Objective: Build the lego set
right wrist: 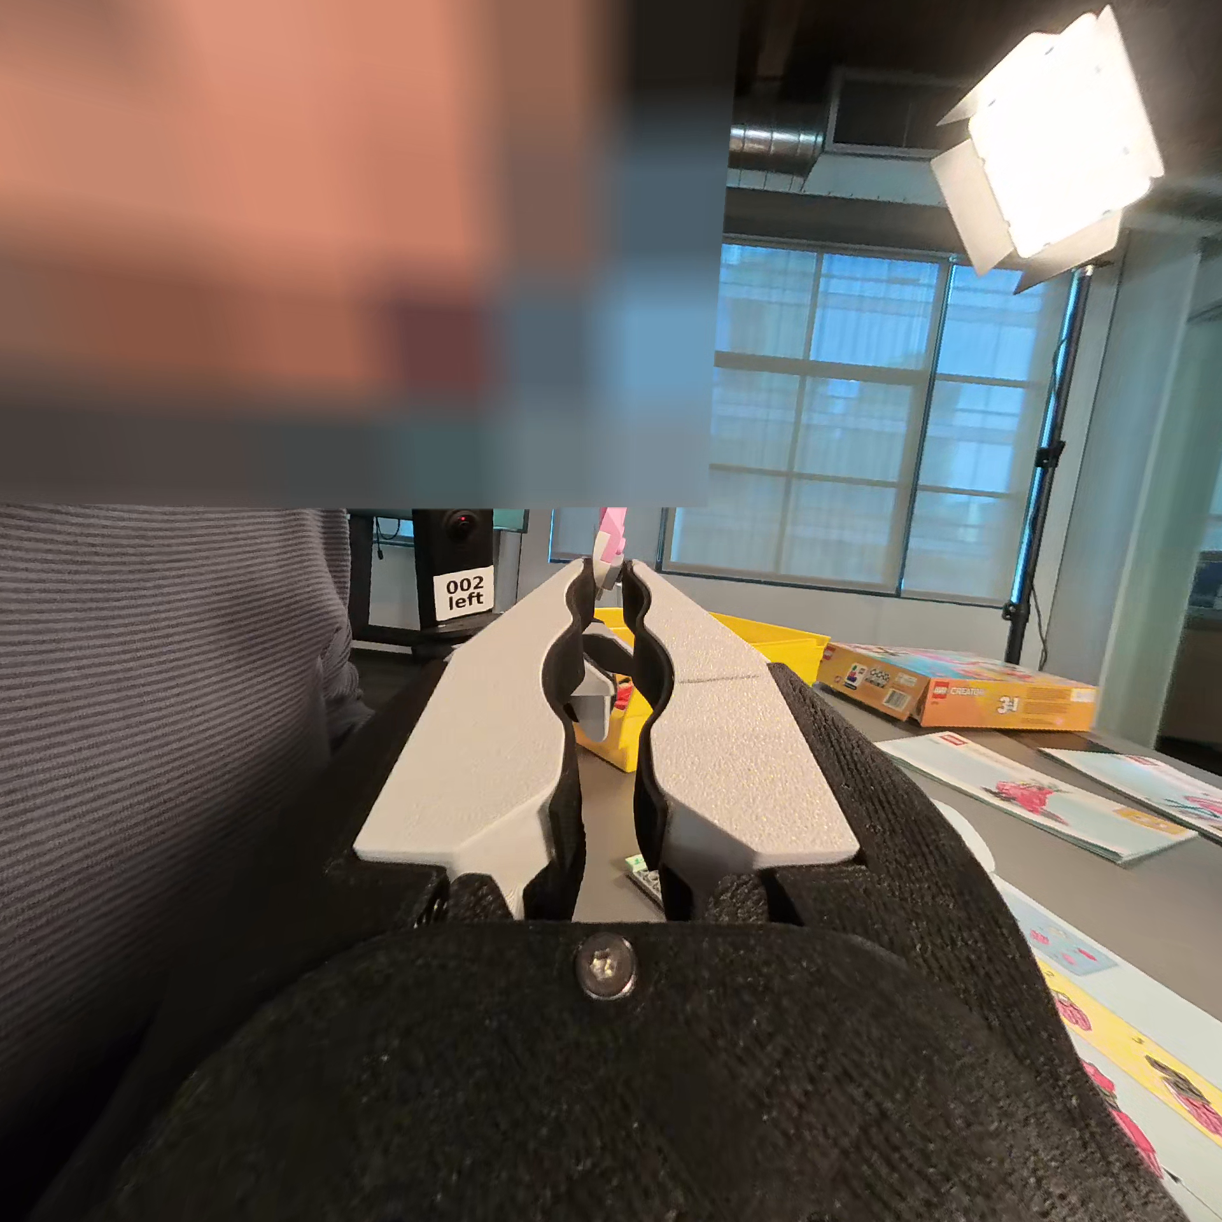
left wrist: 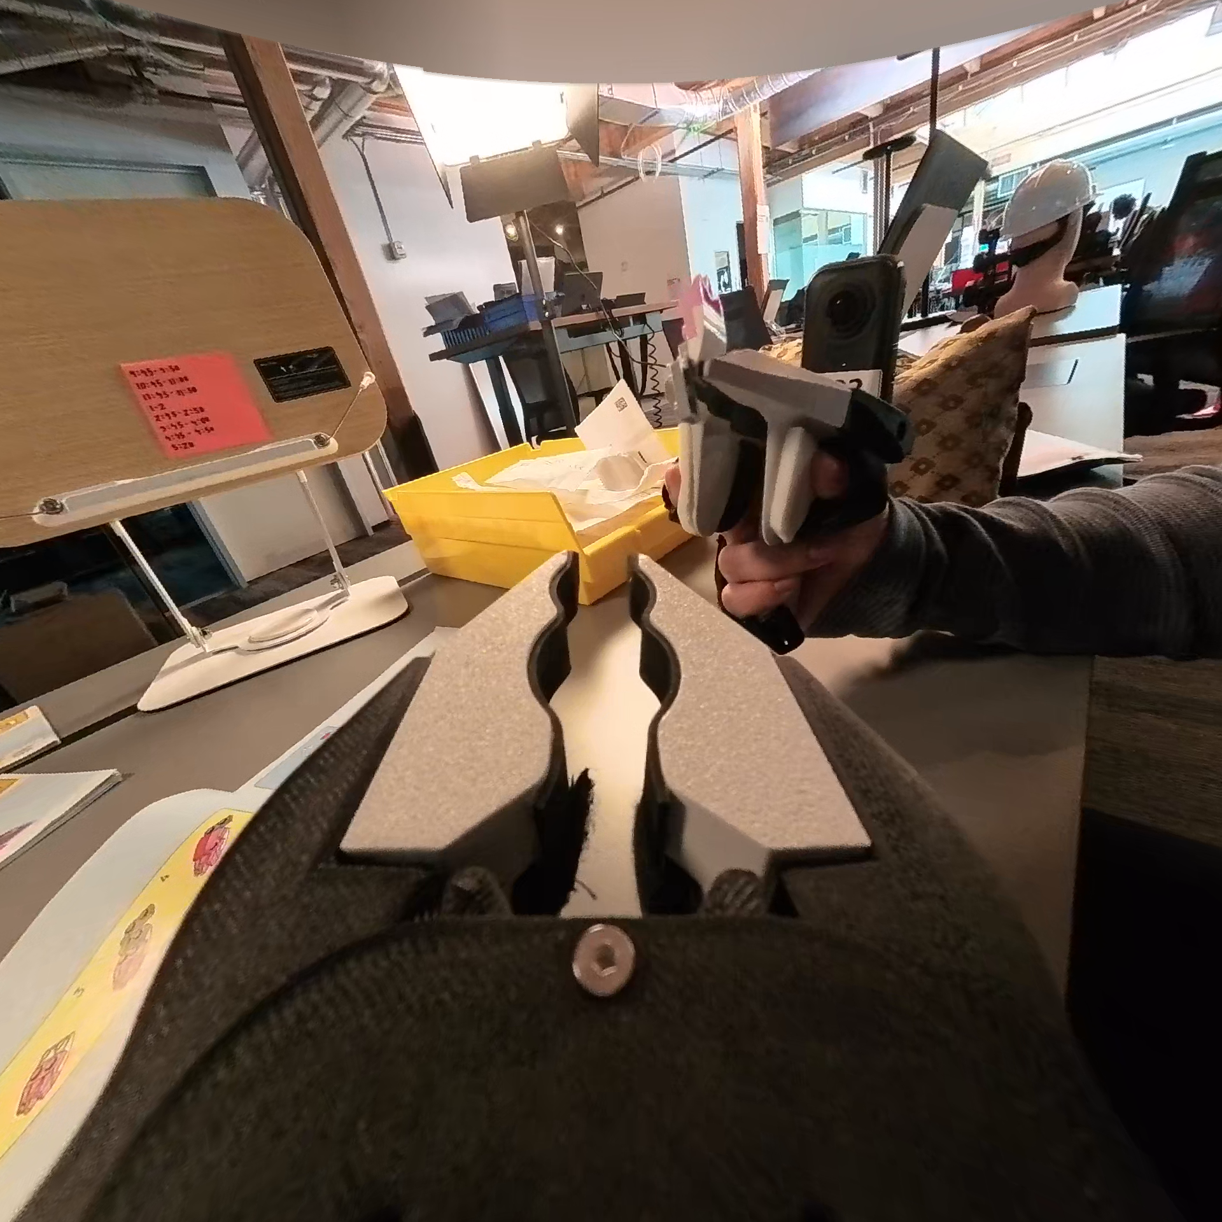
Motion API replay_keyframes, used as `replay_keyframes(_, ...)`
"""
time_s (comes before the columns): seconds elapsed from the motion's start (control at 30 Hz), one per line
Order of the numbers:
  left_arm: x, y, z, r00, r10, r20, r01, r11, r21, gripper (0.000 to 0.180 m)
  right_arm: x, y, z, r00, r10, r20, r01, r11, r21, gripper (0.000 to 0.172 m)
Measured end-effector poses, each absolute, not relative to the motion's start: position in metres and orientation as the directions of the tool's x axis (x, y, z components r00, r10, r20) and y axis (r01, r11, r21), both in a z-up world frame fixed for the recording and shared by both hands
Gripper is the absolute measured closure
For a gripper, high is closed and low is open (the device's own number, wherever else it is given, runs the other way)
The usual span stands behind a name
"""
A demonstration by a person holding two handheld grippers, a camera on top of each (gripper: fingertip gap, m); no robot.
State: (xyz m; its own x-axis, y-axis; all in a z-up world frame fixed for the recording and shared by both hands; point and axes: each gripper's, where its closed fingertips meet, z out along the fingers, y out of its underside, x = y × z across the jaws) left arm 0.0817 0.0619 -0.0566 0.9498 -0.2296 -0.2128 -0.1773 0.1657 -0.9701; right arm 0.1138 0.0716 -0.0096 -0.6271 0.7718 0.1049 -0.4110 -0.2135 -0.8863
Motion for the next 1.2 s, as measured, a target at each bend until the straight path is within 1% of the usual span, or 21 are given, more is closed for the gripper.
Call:
replay_keyframes(0.13,0.079,0.061,-0.054,0.953,-0.209,-0.219,-0.183,0.177,-0.967,0.167,0.111,0.071,-0.012,-0.619,0.778,0.109,-0.4,-0.193,-0.896,0.166)
replay_keyframes(0.23,0.063,0.052,-0.042,0.967,-0.124,-0.223,-0.189,0.238,-0.953,0.168,0.102,0.076,-0.02,-0.57,0.814,0.115,-0.373,-0.132,-0.918,0.166)
replay_keyframes(0.33,0.029,0.038,-0.033,0.979,0.014,-0.205,-0.202,0.268,-0.942,0.169,0.09,0.087,-0.031,-0.477,0.868,0.139,-0.337,-0.035,-0.941,0.166)
replay_keyframes(0.43,0.007,0.028,-0.038,0.977,0.068,-0.2,-0.211,0.235,-0.949,0.168,0.078,0.094,-0.047,-0.353,0.902,0.247,-0.29,0.146,-0.946,0.166)
replay_keyframes(0.47,0.006,0.027,-0.042,0.975,0.057,-0.214,-0.221,0.216,-0.951,0.168,0.075,0.095,-0.052,-0.319,0.901,0.295,-0.273,0.211,-0.939,0.166)
replay_keyframes(0.53,0.014,0.029,-0.056,0.977,-0.04,-0.208,-0.199,0.165,-0.966,0.166,0.071,0.091,-0.06,-0.286,0.884,0.37,-0.251,0.303,-0.919,0.166)
replay_keyframes(0.6,0.022,0.03,-0.064,0.975,-0.133,-0.179,-0.162,0.133,-0.978,0.163,0.071,0.08,-0.065,-0.343,0.865,0.367,-0.246,0.294,-0.924,0.166)
replay_keyframes(0.67,0.026,0.033,-0.067,0.971,-0.174,-0.162,-0.142,0.121,-0.982,0.161,0.07,0.076,-0.069,-0.369,0.86,0.352,-0.233,0.282,-0.931,0.166)
replay_keyframes(0.9,0.017,0.041,-0.064,0.982,-0.118,-0.148,-0.133,0.123,-0.983,0.16,0.066,0.078,-0.075,-0.313,0.849,0.426,-0.214,0.374,-0.902,0.166)
replay_keyframes(1.07,0.017,0.043,-0.067,0.98,-0.117,-0.16,-0.147,0.107,-0.983,0.16,0.063,0.088,-0.077,-0.229,0.851,0.474,-0.203,0.434,-0.878,0.166)
replay_keyframes(1.13,0.016,0.043,-0.067,0.981,-0.112,-0.157,-0.145,0.105,-0.984,0.16,0.062,0.093,-0.077,-0.181,0.833,0.524,-0.197,0.491,-0.849,0.166)
replay_keyframes(1.2,0.016,0.043,-0.067,0.982,-0.109,-0.154,-0.143,0.105,-0.984,0.16,0.061,0.094,-0.081,-0.134,0.78,0.611,-0.179,0.588,-0.789,0.166)
